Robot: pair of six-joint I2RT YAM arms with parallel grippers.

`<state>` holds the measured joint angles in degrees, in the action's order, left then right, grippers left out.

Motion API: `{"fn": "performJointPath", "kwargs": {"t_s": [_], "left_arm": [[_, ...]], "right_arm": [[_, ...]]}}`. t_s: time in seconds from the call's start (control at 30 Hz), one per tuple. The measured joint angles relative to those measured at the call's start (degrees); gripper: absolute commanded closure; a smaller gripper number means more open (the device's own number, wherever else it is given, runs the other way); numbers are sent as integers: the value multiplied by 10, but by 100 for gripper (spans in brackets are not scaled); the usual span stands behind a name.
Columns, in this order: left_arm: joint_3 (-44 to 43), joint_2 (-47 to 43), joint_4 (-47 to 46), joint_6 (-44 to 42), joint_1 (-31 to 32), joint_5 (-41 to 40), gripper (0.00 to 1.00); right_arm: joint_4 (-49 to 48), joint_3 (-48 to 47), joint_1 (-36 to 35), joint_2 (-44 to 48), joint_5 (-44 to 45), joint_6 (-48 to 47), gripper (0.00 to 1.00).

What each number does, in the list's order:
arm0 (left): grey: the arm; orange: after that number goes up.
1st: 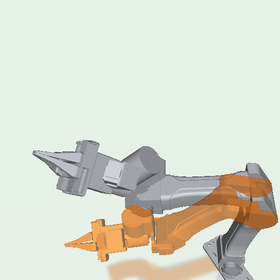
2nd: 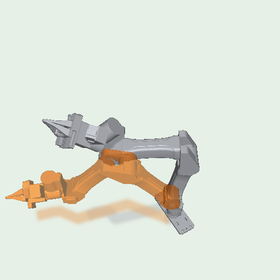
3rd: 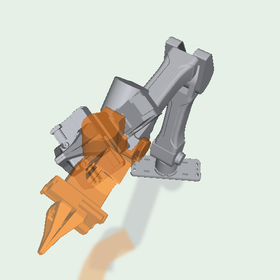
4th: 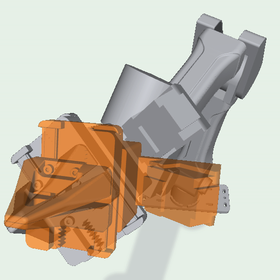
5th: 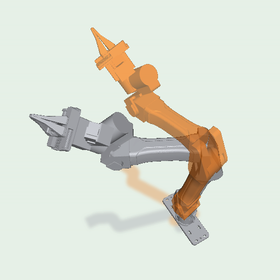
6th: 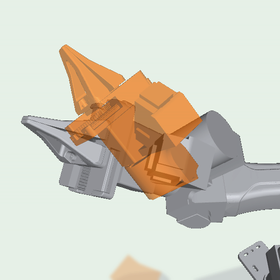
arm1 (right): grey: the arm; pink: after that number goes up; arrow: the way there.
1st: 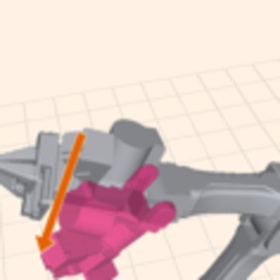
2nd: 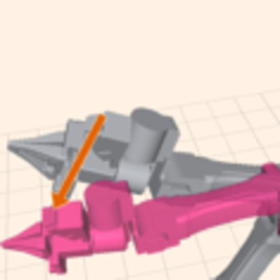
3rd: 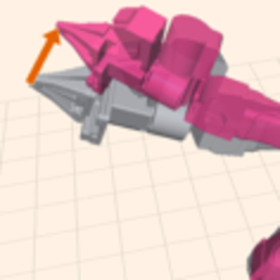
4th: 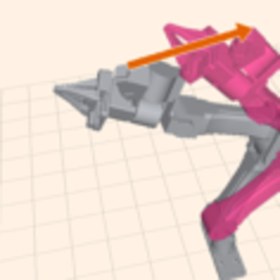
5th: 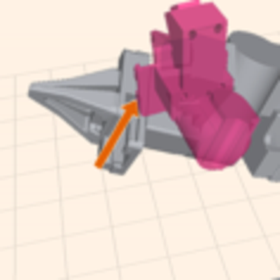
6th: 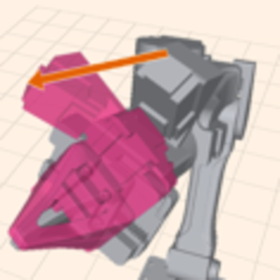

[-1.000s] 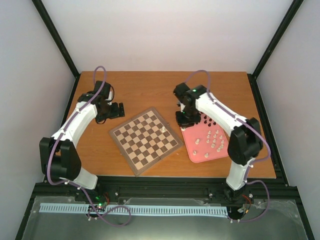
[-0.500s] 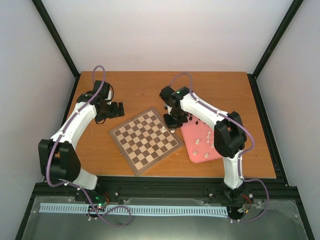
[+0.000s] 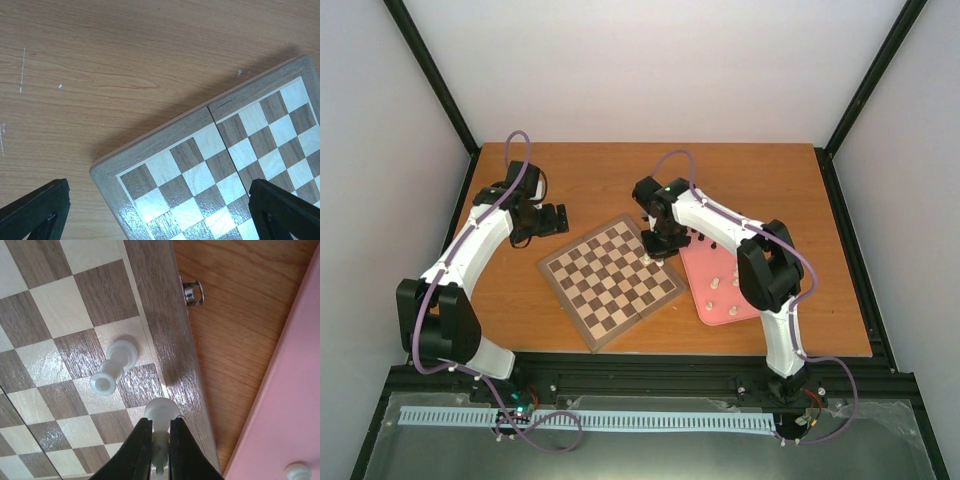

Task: Set up the chess pieces on the board
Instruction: Place the chess piece on the chessboard.

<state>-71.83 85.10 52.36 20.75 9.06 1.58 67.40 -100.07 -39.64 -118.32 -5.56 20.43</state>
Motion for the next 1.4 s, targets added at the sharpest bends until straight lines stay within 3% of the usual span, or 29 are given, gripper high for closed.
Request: {"fn": "performJointPath", "kwargs": {"t_s": [1.4], "left_arm": [[0, 0, 0, 0, 0, 0, 0]], "right_arm": [[-1, -30, -19, -50, 6, 0, 93]]}}
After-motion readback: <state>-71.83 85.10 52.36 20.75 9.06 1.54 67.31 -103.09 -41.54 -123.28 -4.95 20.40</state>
